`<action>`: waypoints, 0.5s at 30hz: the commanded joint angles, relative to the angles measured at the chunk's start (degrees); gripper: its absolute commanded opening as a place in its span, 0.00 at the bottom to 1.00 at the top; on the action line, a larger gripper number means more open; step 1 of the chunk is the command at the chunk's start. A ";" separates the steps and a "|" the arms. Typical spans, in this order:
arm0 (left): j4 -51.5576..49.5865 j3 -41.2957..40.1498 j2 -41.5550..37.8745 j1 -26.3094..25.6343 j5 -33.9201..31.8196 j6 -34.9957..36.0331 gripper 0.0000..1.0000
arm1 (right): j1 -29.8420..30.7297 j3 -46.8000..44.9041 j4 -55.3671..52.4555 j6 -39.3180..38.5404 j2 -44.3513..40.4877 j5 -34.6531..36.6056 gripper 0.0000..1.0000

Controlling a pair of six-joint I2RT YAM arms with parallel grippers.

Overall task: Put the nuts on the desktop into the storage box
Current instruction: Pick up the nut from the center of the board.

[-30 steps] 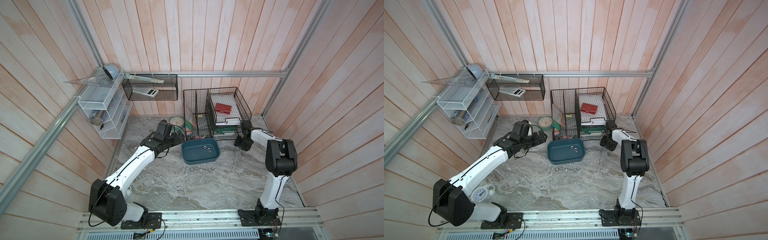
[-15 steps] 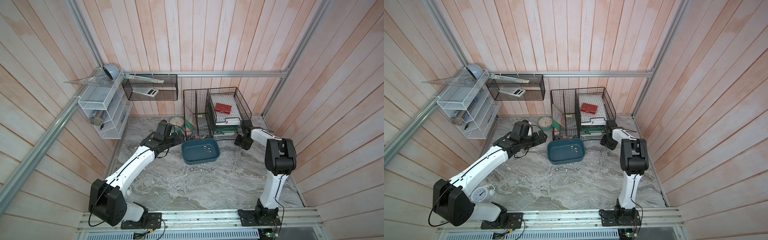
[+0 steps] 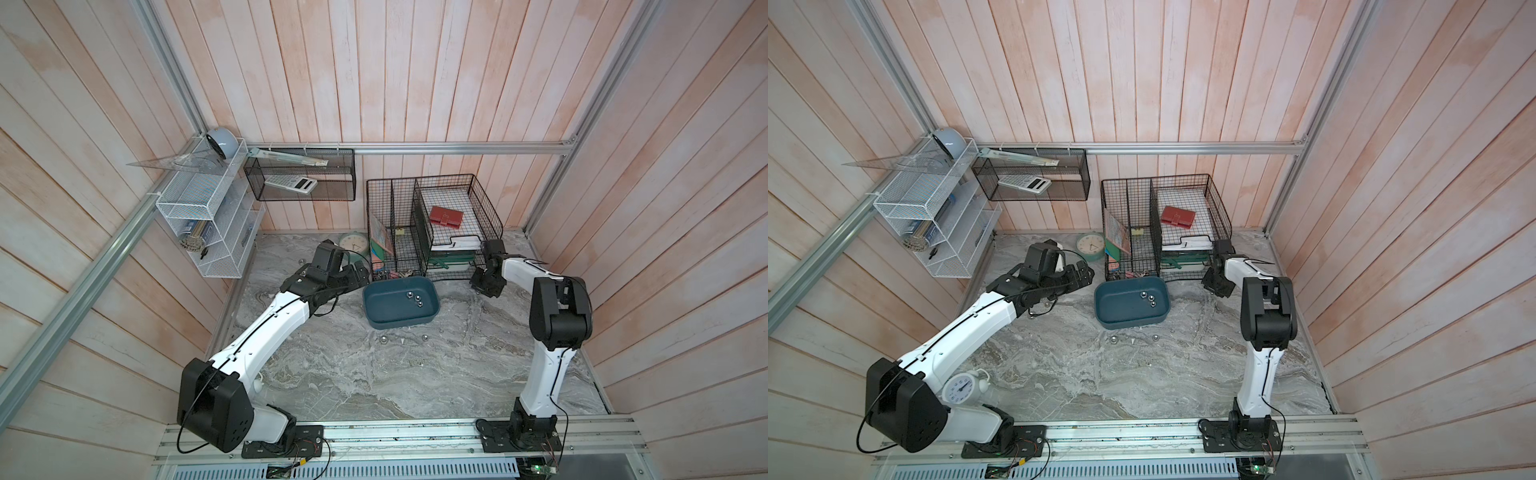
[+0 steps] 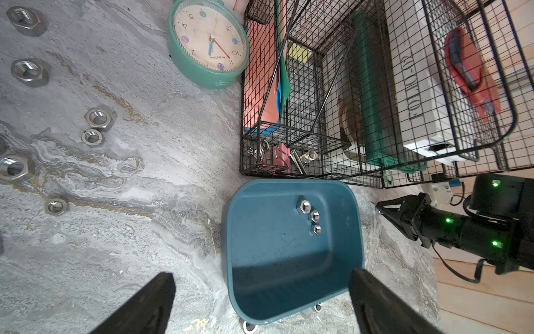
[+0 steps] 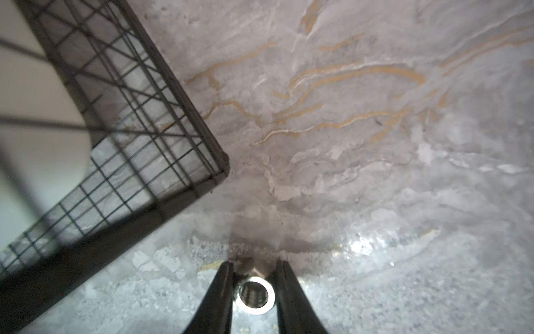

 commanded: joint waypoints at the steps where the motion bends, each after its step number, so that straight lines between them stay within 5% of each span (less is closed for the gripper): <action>1: 0.05 -0.17 -0.96 0.22 -0.39 -0.30 1.00 | 0.60 -2.83 -0.97 0.21 -1.07 -1.02 0.24; 15: -0.63 -2.57 -3.58 0.21 -0.21 -0.84 1.00 | 5.83 -7.20 -5.81 -1.77 -13.50 1.49 0.22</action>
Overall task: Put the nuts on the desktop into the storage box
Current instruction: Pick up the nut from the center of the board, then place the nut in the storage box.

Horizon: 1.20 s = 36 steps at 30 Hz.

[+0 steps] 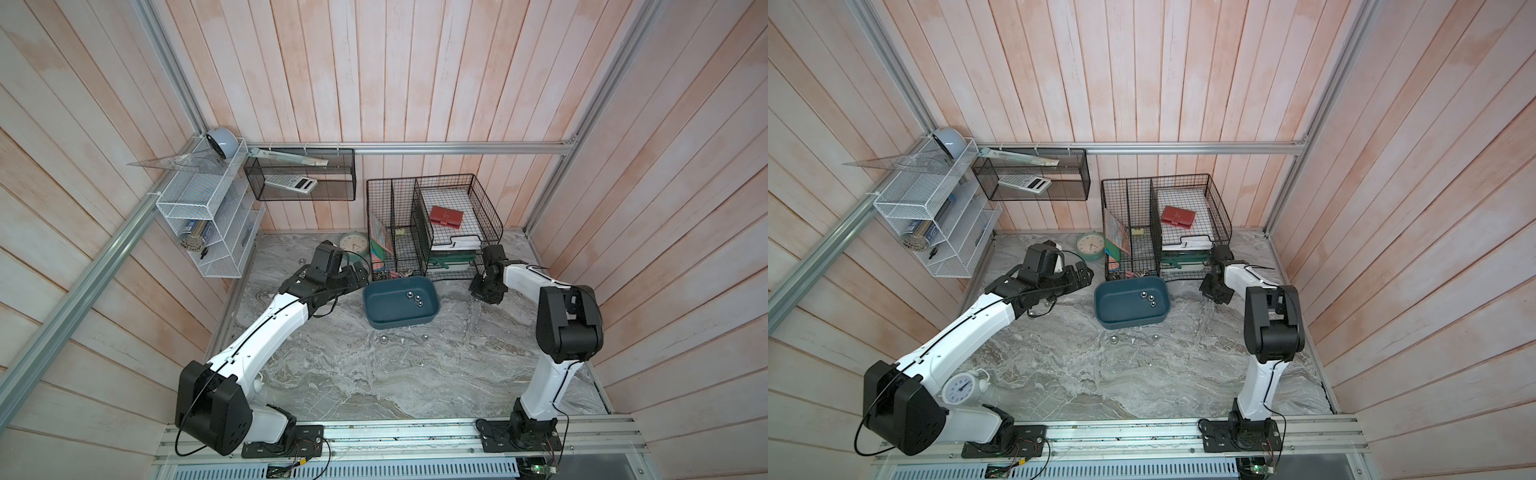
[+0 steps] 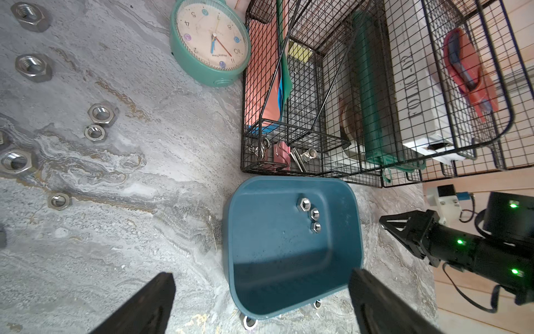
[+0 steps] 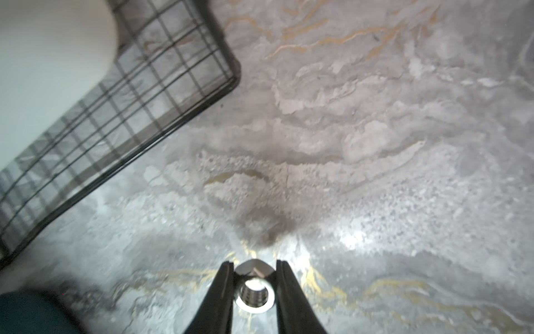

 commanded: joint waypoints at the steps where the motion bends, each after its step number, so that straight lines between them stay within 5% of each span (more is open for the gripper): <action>1: -0.60 -1.46 -2.19 0.21 -0.12 -0.26 1.00 | 3.03 -0.78 -3.17 -1.07 -4.43 1.18 0.22; 15: -3.86 -6.82 -9.92 0.21 4.38 1.76 1.00 | 19.86 11.85 -9.63 -3.33 -4.96 5.36 0.23; 24: -5.64 -9.56 -14.82 0.32 2.39 0.66 1.00 | 27.71 22.60 -11.28 -5.53 5.52 3.69 0.24; 36: -8.90 -10.80 -18.68 0.65 -1.13 0.53 1.00 | 30.91 34.07 -12.13 -6.64 18.88 1.63 0.25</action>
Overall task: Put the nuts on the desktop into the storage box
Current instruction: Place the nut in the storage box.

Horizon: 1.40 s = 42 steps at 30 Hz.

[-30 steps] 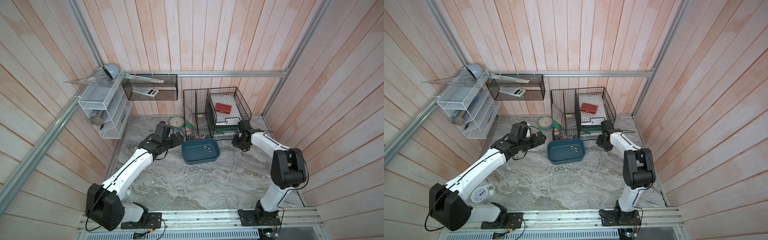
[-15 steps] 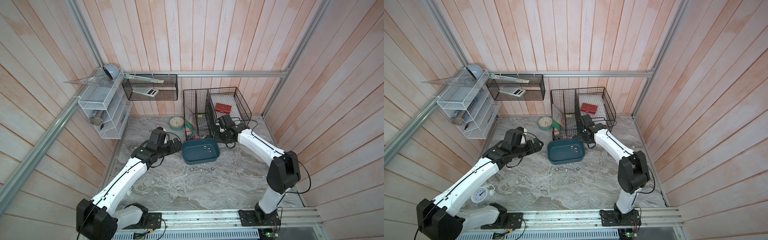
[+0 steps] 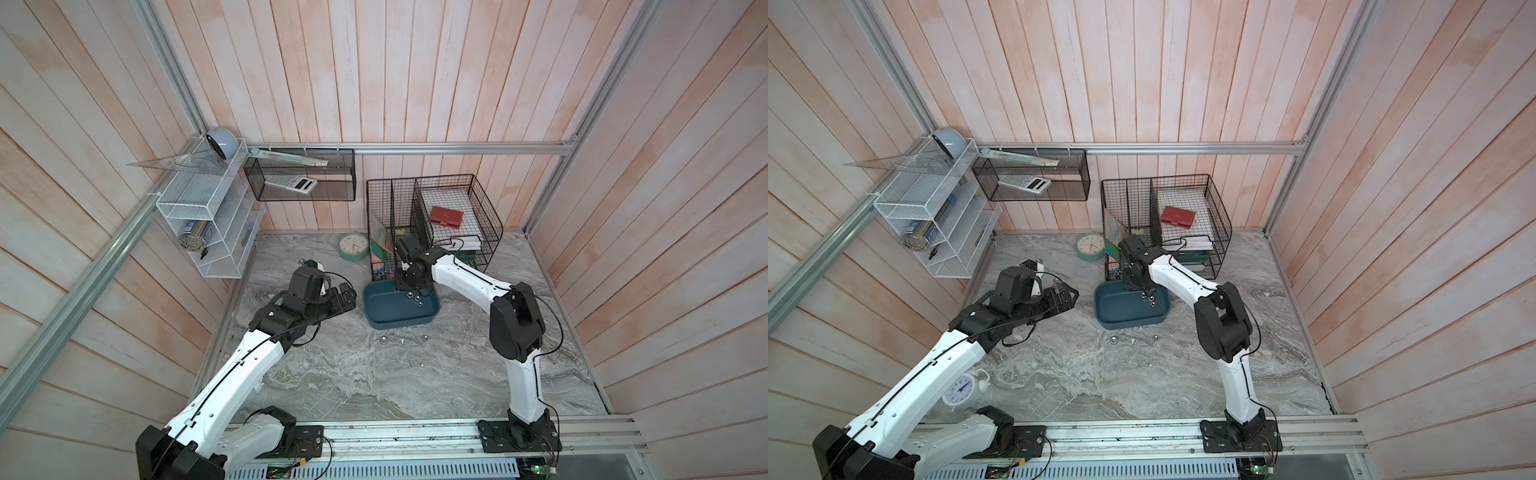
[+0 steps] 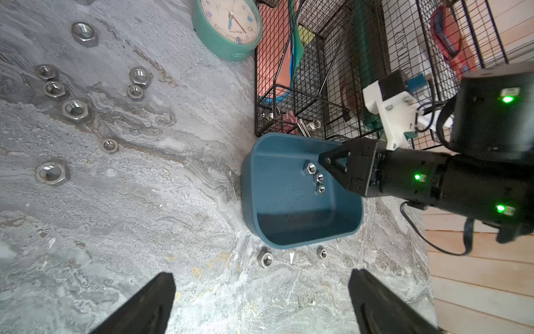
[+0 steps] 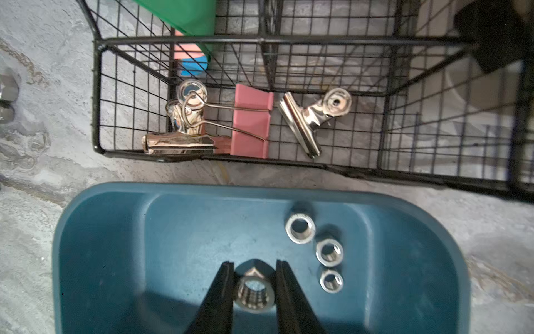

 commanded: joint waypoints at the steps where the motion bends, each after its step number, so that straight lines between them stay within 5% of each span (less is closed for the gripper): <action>1: -1.47 -0.85 -1.00 0.34 -1.49 0.07 1.00 | 0.23 3.46 -2.30 -0.88 3.14 -0.57 0.25; 18: -2.68 -0.81 -1.33 0.37 -1.82 0.69 1.00 | 0.06 10.67 -6.49 -1.62 12.06 0.82 0.28; 32: -1.52 -0.81 -0.48 0.35 0.95 1.77 1.00 | 0.22 7.52 -6.67 -1.89 5.90 1.54 0.61; 42: -1.87 -0.02 1.94 0.35 10.68 6.14 1.00 | 0.44 -3.26 -6.24 0.27 -6.27 3.99 0.90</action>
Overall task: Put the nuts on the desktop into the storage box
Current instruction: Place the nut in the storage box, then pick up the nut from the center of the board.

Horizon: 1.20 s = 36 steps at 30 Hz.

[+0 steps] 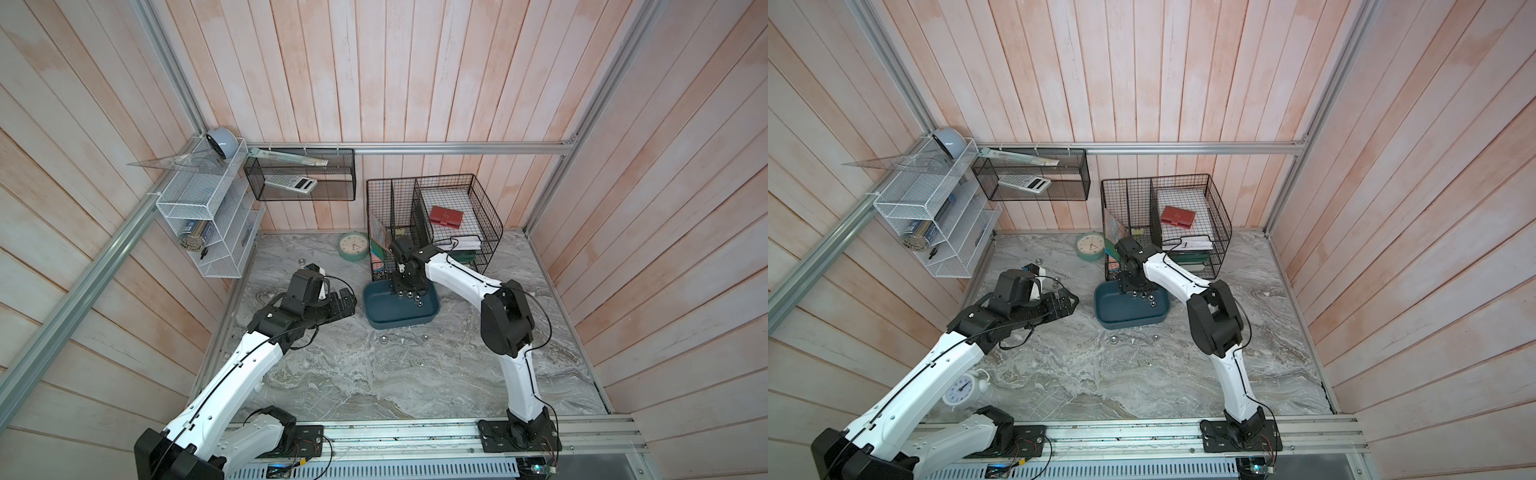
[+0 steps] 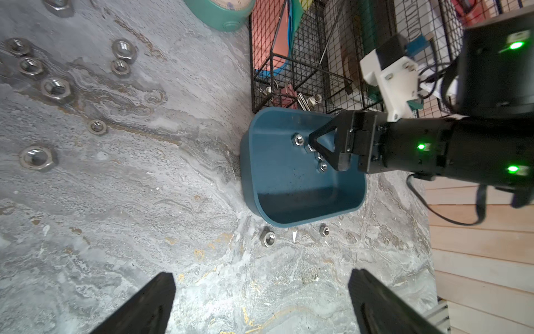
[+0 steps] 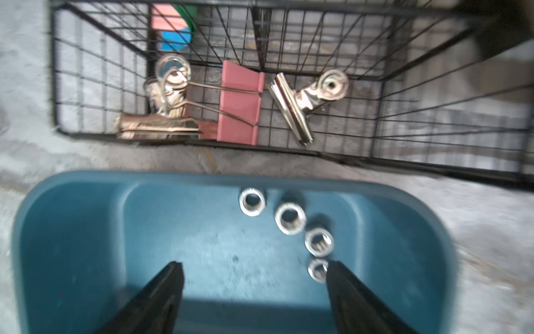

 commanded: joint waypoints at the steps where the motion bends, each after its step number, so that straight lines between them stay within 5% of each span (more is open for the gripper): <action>1: 0.43 0.20 1.21 0.33 5.69 3.16 1.00 | 0.36 -3.75 -0.84 1.46 -4.67 2.12 0.91; 8: 1.91 -0.14 3.13 -0.42 13.31 4.45 1.00 | 1.04 -12.62 -1.44 4.15 -13.36 3.66 0.98; 20: 4.64 -0.10 6.25 -4.28 14.73 3.82 1.00 | 6.11 -27.70 -2.72 10.45 -24.86 4.94 0.97; 28: 5.72 0.12 8.18 -6.10 15.37 3.32 1.00 | 8.50 -34.26 0.68 13.98 -25.47 3.52 0.87; 36: 5.49 -0.24 8.02 -6.66 14.52 2.78 1.00 | 8.39 -38.37 4.51 14.54 -23.35 1.88 0.63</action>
